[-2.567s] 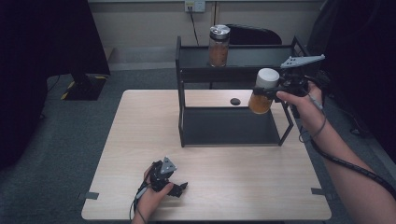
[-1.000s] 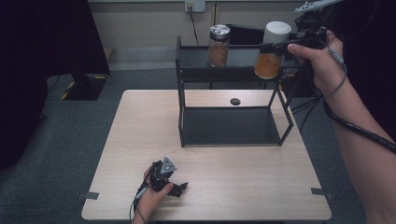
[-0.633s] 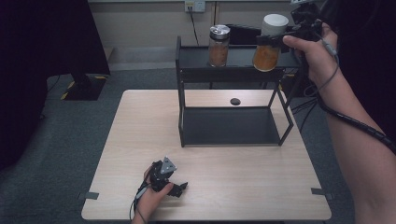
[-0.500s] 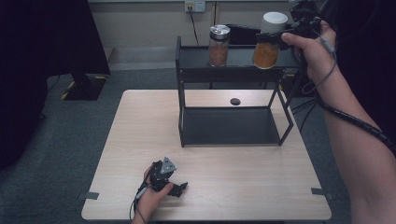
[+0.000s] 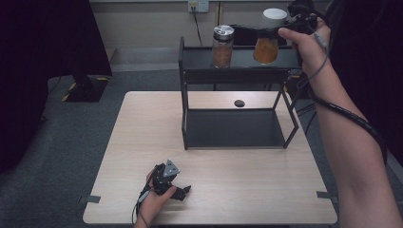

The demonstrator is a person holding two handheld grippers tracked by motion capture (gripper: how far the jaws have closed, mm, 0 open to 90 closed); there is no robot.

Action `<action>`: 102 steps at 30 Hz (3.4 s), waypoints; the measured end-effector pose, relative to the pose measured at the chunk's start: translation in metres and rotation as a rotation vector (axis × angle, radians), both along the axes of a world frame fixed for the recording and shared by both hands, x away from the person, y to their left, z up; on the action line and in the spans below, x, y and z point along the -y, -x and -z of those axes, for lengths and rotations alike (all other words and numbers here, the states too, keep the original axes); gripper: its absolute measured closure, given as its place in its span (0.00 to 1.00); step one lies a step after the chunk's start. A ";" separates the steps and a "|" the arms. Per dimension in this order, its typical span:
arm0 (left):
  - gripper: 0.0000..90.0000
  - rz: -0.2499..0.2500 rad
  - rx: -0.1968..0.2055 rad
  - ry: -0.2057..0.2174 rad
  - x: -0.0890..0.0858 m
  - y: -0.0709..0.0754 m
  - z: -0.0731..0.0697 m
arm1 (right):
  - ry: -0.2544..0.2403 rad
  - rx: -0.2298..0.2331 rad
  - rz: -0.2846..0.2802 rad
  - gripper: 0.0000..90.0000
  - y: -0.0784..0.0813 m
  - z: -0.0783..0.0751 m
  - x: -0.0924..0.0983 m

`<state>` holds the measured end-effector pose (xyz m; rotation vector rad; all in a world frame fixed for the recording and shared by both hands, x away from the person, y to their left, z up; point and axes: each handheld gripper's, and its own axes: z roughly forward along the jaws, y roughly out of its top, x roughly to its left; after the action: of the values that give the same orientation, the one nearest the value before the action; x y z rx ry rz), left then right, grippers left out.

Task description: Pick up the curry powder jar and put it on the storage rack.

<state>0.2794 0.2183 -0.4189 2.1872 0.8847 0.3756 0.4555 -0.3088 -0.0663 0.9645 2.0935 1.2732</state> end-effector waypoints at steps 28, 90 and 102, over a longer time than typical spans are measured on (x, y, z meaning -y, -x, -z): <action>0.00 0.000 0.000 0.000 0.000 0.000 0.000 | -0.019 -0.012 -0.003 0.39 -0.016 0.016 -0.009; 0.00 -0.001 0.000 0.002 0.000 0.000 0.000 | -0.046 0.003 -0.025 0.00 0.049 0.048 -0.004; 0.00 -0.001 0.000 0.002 0.000 0.000 0.000 | -0.049 -0.009 -0.067 0.00 0.061 0.061 -0.003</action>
<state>0.2793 0.2183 -0.4191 2.1853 0.8859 0.3755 0.3943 -0.3060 -0.1278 0.9292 2.1263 1.3621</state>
